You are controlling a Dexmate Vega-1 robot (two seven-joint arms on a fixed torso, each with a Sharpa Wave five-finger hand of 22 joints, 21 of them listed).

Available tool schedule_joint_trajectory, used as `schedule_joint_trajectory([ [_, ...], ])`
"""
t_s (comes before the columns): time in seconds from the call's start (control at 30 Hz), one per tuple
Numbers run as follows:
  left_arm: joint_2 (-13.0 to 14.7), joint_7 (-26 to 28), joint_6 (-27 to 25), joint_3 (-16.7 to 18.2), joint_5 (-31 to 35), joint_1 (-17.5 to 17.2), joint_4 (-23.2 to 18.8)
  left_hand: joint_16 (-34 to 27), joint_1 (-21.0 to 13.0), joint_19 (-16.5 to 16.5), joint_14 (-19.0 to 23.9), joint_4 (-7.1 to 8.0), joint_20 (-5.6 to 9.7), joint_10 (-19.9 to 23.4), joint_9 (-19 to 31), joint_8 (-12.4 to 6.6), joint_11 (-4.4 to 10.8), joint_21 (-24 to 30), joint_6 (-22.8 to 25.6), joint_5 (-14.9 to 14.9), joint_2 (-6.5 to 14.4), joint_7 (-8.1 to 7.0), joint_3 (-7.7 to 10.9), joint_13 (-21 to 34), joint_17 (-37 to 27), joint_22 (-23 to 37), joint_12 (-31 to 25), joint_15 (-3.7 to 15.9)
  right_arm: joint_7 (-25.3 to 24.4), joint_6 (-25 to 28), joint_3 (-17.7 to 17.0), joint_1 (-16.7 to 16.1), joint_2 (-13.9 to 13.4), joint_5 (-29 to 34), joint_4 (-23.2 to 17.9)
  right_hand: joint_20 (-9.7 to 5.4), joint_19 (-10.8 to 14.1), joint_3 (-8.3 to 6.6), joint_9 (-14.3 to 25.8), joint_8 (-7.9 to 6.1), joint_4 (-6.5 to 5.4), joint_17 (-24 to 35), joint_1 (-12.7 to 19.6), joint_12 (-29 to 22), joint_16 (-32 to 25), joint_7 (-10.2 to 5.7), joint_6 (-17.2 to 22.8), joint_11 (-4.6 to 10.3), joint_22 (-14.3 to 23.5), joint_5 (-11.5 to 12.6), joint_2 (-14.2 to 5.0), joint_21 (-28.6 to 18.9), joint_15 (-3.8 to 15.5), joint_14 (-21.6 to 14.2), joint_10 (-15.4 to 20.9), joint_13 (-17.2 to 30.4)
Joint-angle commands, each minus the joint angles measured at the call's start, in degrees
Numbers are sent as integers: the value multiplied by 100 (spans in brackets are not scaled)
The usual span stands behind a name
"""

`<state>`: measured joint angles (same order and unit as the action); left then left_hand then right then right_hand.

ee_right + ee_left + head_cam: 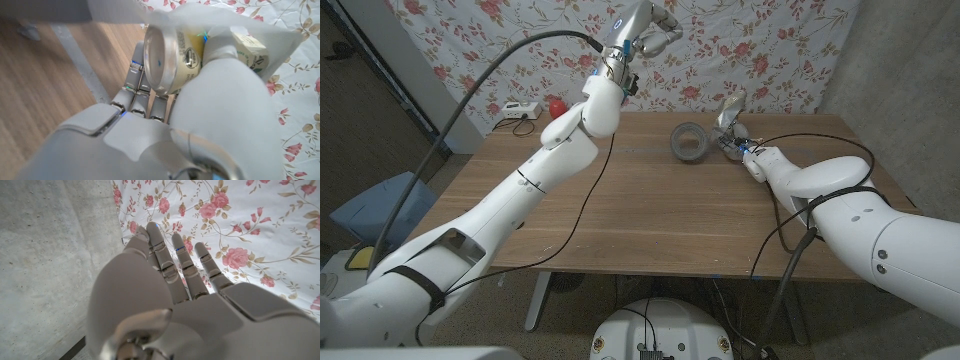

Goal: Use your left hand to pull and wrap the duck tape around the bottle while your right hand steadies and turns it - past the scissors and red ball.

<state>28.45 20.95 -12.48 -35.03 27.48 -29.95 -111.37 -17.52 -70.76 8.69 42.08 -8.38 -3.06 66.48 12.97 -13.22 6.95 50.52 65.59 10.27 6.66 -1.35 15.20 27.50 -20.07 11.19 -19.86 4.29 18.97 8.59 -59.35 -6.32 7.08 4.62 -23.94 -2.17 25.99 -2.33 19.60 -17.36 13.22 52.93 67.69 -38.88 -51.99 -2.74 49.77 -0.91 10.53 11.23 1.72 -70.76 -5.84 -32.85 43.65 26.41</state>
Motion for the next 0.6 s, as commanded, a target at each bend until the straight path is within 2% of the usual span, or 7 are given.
schedule_joint_trajectory([
  [0.03, -25, 212, -288, 56, 439, -102, 6, -2, -136, 52, 62, -6, 20, 484, 17, -42, 471, 46, 37, 50, 178, -13, -37, 42, -30, 10, -7, 957, 511, -49, 10, -62, -152, -211, -3, -51, -16, -1228, 30, 16, -1088, 1781, 897, -610, -1248, 407, 601, 528, 14, 29, -1172, -36, 1836, -2856, 1492, 1339],
  [0.2, 39, -412, -1107, -292, 1001, 119, -35, 5, -142, 45, 56, -5, 3, 468, 12, -16, 471, 52, -16, 57, 187, -35, -40, 52, -31, 12, 2, 956, 1250, -217, 448, -211, -277, -285, -3, -29, -148, -1262, 39, 119, -1119, 1754, 821, -462, -1230, 307, 494, 547, -4, 20, -1181, -14, 1829, -2752, 1398, 1175],
  [0.33, 143, -1333, -1606, -490, 1024, 373, 13, -4, -88, 43, 100, 54, -3, 412, 24, 4, 469, 61, -82, 66, 250, -111, -40, 77, -35, 12, 18, 934, 1498, -286, 637, -263, -339, -411, -3, -49, -171, -1279, 44, 142, -1132, 1743, 790, -448, -1208, 287, 502, 560, -11, 15, -1181, -10, 1833, -2702, 1388, 1165],
  [0.43, 146, -1632, -1930, -698, 1193, 520, 206, 22, -22, 41, 114, 101, -29, 326, 19, 39, 470, 69, -172, 66, 270, -106, -38, 67, -13, 13, 64, 918, 1541, -290, 706, -278, -354, -480, -3, -50, -188, -1294, 50, 147, -1133, 1739, 777, -461, -1200, 303, 528, 560, -15, 14, -1180, -8, 1836, -2683, 1390, 1187],
  [0.5, 166, -2033, -2280, -894, 1359, 679, 305, 145, 334, -18, -14, 240, -109, -20, 5, 196, 489, 70, -639, 35, 72, -266, -207, 12, 57, 15, 253, 861, 1540, -296, 737, -284, -359, -499, -3, -56, -180, -1304, 59, 153, -1132, 1739, 770, -468, -1197, 302, 535, 554, -17, 13, -1178, -12, 1838, -2676, 1398, 1196],
  [0.57, 156, -2479, -2701, -1110, 1538, 846, 412, 415, 1156, -200, -382, 605, -246, -837, -34, 294, 482, 25, -1340, 59, -177, -388, -572, -19, 202, 17, 602, 804, 1530, -293, 729, -286, -354, -523, -3, -64, -177, -1312, 63, 155, -1130, 1738, 765, -471, -1196, 306, 551, 556, -19, 13, -1176, -14, 1839, -2673, 1407, 1198],
  [0.6, 137, -2605, -2891, -1231, 1666, 919, 500, 541, 1394, -295, -664, 694, -338, -1163, -59, 308, 415, 0, -1644, 93, -262, -411, -687, -37, 253, 21, 725, 768, 1530, -298, 742, -288, -358, -516, -3, -65, -179, -1315, 64, 159, -1129, 1739, 764, -475, -1196, 303, 549, 556, -19, 13, -1174, -14, 1839, -2673, 1404, 1206],
])
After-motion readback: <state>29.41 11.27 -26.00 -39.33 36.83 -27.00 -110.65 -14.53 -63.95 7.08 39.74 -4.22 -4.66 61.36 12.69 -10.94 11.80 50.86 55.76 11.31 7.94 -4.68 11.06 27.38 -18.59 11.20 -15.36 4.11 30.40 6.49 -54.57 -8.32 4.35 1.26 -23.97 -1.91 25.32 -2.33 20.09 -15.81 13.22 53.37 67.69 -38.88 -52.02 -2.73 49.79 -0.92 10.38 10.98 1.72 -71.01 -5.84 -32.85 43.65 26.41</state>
